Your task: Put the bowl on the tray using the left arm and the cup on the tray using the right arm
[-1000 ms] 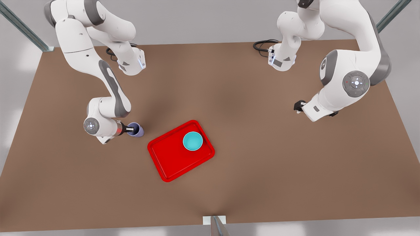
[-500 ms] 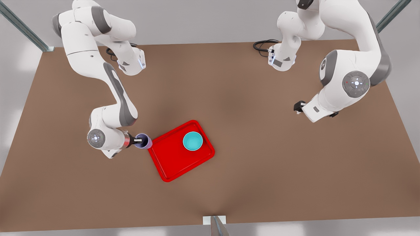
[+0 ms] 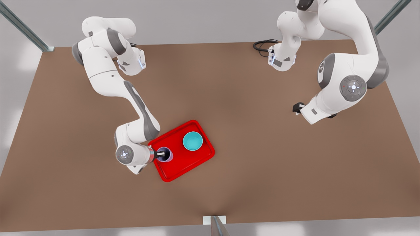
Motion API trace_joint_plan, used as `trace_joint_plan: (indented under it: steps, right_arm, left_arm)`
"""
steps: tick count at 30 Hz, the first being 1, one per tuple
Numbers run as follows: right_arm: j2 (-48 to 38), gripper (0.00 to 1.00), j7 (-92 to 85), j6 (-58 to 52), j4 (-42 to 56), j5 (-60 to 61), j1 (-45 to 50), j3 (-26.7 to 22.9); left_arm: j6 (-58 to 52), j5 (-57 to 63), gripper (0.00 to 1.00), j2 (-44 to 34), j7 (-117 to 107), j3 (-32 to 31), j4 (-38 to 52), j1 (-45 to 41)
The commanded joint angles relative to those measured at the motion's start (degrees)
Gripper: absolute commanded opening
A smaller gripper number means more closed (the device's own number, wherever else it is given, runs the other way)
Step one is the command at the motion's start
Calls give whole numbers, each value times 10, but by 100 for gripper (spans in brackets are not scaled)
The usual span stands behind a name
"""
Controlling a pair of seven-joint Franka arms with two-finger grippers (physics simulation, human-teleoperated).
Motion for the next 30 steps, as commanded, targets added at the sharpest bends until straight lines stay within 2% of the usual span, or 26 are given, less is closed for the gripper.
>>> trace_joint_plan:
  steps: [1, 3, 4, 5, 6, 7, 15, 20, 22, 24, 25, 26, 27, 28, 30]
  right_arm:
    - [1, 21, 1, 3, -2, -4, 0, 1]
    - [8, 21, 1, 3, -2, -15, 7, 1]
    - [10, 36, 1, 3, -2, -15, 7, 1]
    - [12, 56, 1, 3, -2, -16, 7, 1]
    - [12, 89, 2, 3, -4, -17, 8, 1]
    - [12, 100, 2, 3, -5, -24, 8, 7]
    - [12, 100, 3, -3, -5, -22, 7, 12]
    - [-15, 100, 0, -60, -2, -17, -7, 13]
    - [-78, 100, 0, -67, -14, -17, -37, 9]
    - [-249, 100, -3, -80, -112, -23, -127, 10]
    - [-344, 100, -6, -113, -160, -23, -180, 17]
    - [-387, 100, -7, -191, -160, -24, -214, 26]
    - [-394, 100, -7, -251, -136, -37, -207, -3]
    - [-370, 100, -7, -301, -78, -41, -145, -67]
    - [-324, 100, -8, -315, -27, -37, -116, -96]
  left_arm:
    - [0, -1, 100, 1, 0, 1, 0, 0]
    - [-1, -1, 100, 1, 0, 1, 0, 0]
    - [-1, -1, 100, 0, 0, 1, 0, 0]
    - [-1, -1, 100, 0, 0, 1, 0, 0]
    - [-1, -1, 100, 1, 0, 1, 0, 0]
    - [-1, -1, 100, 1, 0, 1, 0, 0]
    - [1, -1, 100, 3, 0, 1, 0, 0]
    - [1, -2, 100, 3, 1, 0, 1, 0]
    - [0, -2, 100, 4, 1, 0, 4, 0]
    - [-1, -2, 100, 3, 1, 0, 4, 0]
    - [-1, -2, 100, 2, 2, 0, 7, 0]
    - [-2, -2, 100, 2, 2, 0, 11, 0]
    - [-2, -2, 100, 3, 2, 0, 11, 0]
    - [-2, -2, 100, 3, 2, 0, 11, 0]
    - [-2, 0, 100, 5, 2, 0, 11, 0]
